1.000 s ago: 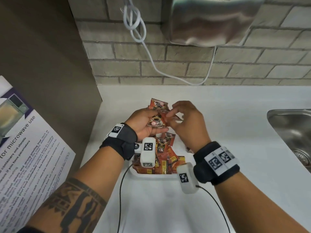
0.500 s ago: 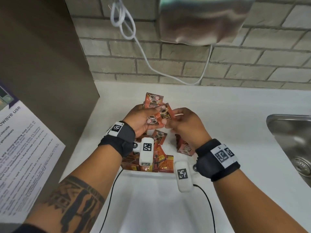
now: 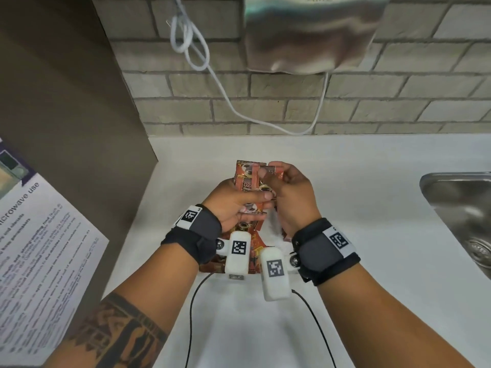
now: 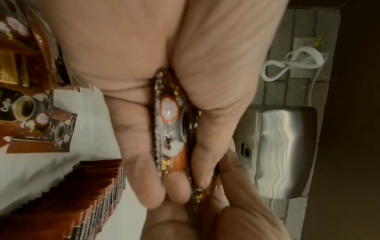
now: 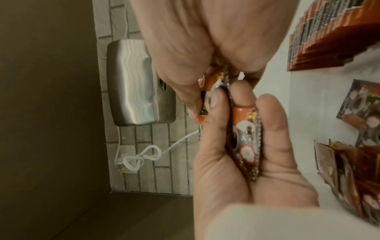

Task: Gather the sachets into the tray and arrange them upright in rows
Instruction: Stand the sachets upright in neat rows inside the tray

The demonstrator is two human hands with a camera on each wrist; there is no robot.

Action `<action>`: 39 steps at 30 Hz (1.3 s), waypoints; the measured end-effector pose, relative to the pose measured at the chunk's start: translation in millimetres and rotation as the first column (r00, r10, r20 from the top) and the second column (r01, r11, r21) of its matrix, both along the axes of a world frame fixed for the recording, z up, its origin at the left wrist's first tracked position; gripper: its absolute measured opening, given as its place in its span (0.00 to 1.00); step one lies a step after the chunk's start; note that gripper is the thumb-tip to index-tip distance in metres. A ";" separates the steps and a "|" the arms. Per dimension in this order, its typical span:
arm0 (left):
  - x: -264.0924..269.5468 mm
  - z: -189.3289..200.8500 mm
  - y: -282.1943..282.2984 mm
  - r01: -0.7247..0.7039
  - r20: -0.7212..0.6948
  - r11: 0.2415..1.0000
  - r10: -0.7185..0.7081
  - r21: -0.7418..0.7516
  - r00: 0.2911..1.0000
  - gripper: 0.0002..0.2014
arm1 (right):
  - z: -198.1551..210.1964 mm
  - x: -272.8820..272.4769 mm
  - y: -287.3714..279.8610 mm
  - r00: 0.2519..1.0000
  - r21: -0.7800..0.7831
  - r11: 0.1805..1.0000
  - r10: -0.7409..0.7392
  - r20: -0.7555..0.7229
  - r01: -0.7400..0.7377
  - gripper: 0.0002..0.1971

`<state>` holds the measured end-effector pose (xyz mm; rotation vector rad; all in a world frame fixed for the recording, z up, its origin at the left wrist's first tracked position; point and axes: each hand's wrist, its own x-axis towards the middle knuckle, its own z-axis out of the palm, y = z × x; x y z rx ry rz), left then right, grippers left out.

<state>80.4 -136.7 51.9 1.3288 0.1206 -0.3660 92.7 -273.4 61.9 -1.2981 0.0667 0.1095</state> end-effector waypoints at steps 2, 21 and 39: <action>-0.4 0.6 3.4 0.010 0.019 1.000 -0.010 -0.026 1.000 0.13 | -1.8 -1.5 4.1 0.999 0.006 0.999 0.034 -0.021 -0.033 0.15; 7.4 -1.4 8.9 -0.124 0.027 0.948 0.137 -0.294 0.990 0.14 | 8.0 17.0 -21.3 0.964 -0.201 0.948 0.262 0.055 -0.246 0.18; 13.6 1.7 14.0 -0.205 0.043 0.963 0.215 -0.174 0.976 0.10 | 7.4 21.1 -22.2 0.957 -0.299 0.916 0.288 0.027 -0.267 0.17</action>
